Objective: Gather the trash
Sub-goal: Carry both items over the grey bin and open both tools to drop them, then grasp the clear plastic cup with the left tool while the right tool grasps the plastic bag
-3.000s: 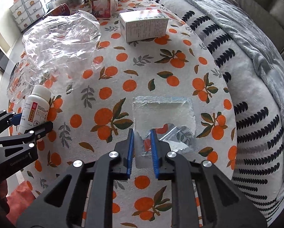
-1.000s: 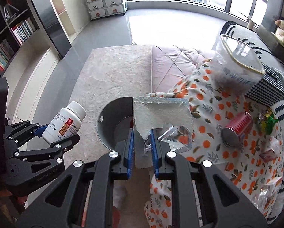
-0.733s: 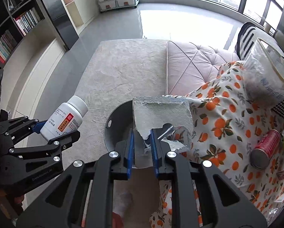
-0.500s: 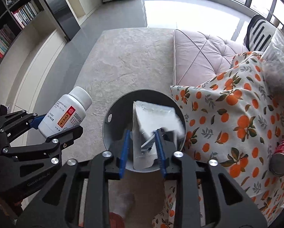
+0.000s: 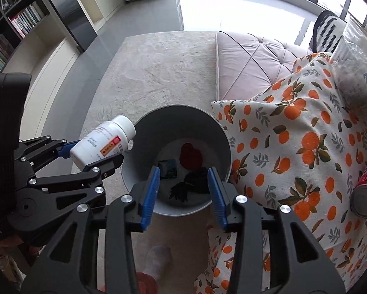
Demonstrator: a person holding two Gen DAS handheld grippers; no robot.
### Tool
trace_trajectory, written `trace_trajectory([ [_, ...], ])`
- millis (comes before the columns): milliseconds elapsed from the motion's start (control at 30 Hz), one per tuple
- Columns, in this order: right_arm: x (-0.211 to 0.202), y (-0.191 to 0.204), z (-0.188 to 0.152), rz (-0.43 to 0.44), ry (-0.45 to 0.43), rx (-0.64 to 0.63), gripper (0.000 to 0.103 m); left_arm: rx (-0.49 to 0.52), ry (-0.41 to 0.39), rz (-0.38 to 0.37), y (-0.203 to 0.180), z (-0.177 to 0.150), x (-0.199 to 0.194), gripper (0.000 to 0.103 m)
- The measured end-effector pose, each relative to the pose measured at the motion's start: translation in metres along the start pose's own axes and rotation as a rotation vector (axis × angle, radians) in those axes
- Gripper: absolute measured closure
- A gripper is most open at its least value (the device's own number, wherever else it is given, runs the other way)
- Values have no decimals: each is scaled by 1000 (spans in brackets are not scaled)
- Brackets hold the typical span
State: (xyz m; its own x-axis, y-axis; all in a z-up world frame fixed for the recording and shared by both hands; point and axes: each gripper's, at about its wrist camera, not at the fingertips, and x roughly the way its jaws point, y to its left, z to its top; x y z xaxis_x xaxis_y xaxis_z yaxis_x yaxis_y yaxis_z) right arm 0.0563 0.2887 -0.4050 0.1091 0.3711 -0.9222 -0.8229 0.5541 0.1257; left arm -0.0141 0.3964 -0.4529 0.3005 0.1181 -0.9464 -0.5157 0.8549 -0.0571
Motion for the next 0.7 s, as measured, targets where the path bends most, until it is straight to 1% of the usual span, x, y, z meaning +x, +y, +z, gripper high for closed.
trace_trajectory([
  [67, -3, -5, -2, -7, -3, 13, 64, 22, 4, -4, -4, 3, 5, 53],
  [133, -5, -10, -4, -13, -5, 28, 64, 34, 9, 12, -8, 6, 11, 41],
  [200, -7, -15, -6, -18, -9, 46, 64, 47, 11, 16, -11, 9, 14, 38],
  [333, -14, -24, -14, -24, -13, 77, 64, 69, 5, 18, -22, 13, 7, 34],
  [467, -24, -34, -23, -30, -21, 108, 64, 96, 5, 6, -38, 12, -8, 32],
  [700, -67, -63, -45, -61, -55, 173, 64, 177, 11, -33, -87, -2, -44, 32],
])
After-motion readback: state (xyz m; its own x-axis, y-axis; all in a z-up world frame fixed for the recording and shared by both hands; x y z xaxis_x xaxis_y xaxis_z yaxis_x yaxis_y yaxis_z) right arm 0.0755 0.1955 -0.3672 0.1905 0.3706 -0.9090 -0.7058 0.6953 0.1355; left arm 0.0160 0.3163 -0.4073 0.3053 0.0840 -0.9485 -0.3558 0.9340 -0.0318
